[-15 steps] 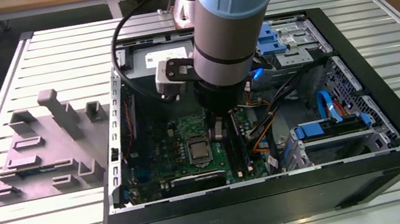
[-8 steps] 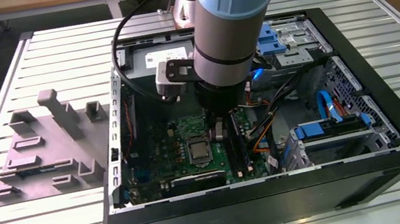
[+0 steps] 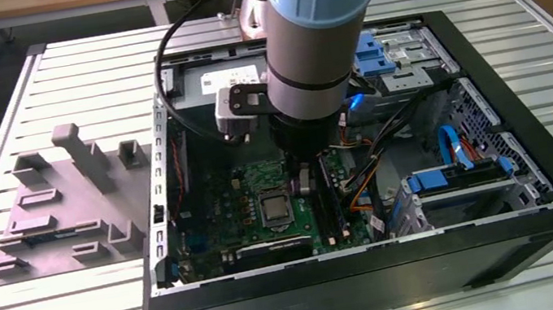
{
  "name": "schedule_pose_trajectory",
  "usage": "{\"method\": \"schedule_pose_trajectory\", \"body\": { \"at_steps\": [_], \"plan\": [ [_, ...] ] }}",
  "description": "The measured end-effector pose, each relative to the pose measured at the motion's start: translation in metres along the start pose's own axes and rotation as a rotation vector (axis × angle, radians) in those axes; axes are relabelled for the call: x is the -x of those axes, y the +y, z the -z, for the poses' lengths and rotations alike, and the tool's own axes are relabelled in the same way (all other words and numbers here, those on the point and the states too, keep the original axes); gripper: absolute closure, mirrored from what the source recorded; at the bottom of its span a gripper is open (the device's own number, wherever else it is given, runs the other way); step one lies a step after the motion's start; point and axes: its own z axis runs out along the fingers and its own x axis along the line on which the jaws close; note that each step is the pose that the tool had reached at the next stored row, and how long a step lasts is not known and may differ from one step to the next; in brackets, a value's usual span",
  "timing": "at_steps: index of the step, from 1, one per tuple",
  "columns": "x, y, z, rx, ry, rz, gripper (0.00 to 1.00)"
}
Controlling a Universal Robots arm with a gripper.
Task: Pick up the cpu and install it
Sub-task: 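Install the first cpu locking lever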
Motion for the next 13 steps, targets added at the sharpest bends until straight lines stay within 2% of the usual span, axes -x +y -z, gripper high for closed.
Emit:
{"method": "schedule_pose_trajectory", "body": {
  "at_steps": [5, 13],
  "plan": [
    [-0.0006, 0.0004, -0.0008, 0.0020, 0.0035, 0.044, 0.89],
    [-0.0057, -0.0006, -0.0057, 0.0022, 0.0069, 0.056, 0.89]
  ]
}}
